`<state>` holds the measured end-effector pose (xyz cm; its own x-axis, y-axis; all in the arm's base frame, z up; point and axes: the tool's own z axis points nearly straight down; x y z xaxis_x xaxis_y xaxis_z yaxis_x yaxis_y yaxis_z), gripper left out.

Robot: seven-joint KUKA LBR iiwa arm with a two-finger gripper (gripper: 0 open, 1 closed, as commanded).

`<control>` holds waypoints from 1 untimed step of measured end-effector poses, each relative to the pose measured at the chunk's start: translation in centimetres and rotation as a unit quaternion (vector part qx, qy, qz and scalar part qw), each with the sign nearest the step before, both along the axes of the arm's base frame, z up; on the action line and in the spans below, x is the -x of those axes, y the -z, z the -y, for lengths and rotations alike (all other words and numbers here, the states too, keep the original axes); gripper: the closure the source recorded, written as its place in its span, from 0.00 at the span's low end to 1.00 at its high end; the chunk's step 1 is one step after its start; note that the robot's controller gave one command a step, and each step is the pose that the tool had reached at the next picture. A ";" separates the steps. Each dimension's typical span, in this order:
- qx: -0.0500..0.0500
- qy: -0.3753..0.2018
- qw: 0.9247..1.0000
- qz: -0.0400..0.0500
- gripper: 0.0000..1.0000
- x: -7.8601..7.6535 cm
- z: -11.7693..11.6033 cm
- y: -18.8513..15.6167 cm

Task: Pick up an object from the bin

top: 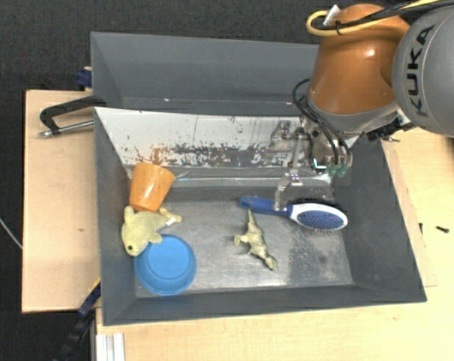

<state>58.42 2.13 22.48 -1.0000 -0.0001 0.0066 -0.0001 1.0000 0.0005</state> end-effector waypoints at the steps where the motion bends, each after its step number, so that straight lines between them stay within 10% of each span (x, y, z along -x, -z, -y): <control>1: 0.000 0.040 0.999 -0.001 0.00 1.6 3.5 8.3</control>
Offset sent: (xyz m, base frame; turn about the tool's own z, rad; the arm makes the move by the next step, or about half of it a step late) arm -0.0147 -0.0345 -0.0789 0.0767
